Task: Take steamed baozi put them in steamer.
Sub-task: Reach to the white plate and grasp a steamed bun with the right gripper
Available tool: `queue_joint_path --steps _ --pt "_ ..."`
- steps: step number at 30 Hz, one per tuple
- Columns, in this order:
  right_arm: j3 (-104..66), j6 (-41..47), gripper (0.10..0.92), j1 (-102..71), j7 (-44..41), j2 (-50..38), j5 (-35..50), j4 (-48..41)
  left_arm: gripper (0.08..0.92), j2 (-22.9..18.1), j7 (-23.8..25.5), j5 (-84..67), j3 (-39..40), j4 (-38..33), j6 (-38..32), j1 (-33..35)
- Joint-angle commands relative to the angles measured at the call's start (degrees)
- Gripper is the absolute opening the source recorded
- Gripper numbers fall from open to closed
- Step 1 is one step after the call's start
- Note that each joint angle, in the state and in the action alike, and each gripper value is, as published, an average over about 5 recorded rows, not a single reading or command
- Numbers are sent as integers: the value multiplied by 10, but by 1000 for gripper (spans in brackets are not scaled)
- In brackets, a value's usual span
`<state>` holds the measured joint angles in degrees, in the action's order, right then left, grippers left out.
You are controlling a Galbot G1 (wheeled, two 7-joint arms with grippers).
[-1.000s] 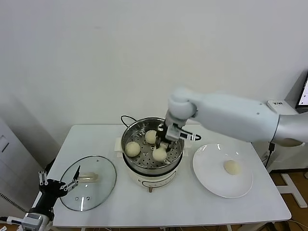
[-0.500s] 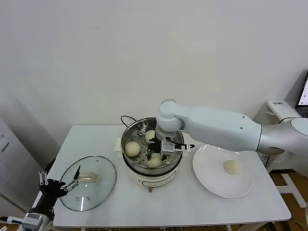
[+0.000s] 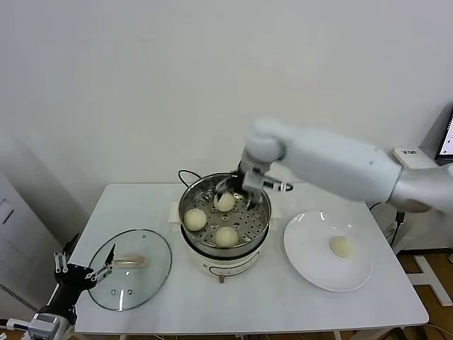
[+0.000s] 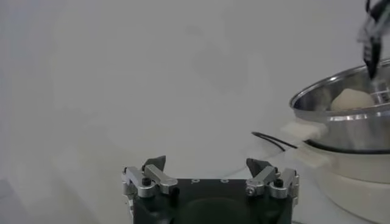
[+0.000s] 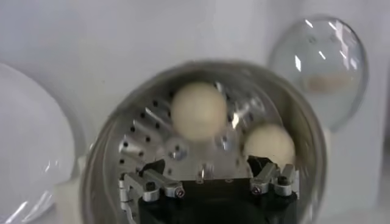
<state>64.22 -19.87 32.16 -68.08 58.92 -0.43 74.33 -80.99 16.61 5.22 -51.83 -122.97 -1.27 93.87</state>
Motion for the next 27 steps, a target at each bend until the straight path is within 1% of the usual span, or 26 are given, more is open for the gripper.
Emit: queue_joint_path --steps 1,3,7,11,14,19,27 --pt "99 197 823 88 -29 -99 215 -216 823 3 -1 0 4 0 3 -6" --pt "72 181 823 48 -36 -129 157 -235 823 2 -3 2 7 1 4 -10" --pt "-16 157 823 -55 -35 -193 42 -234 823 3 -8 4 12 2 8 -17" --pt "-110 148 823 -180 -26 -229 -16 -229 823 4 -11 7 16 0 9 -19" --pt "-153 147 823 -242 -18 -243 -32 -213 823 5 -11 9 16 -1 9 -16" --pt "-195 158 823 -305 -4 -246 -32 -186 823 2 -11 15 19 1 9 -15" --pt "-218 164 823 -342 6 -227 -36 -188 823 3 -12 18 17 0 9 -9"
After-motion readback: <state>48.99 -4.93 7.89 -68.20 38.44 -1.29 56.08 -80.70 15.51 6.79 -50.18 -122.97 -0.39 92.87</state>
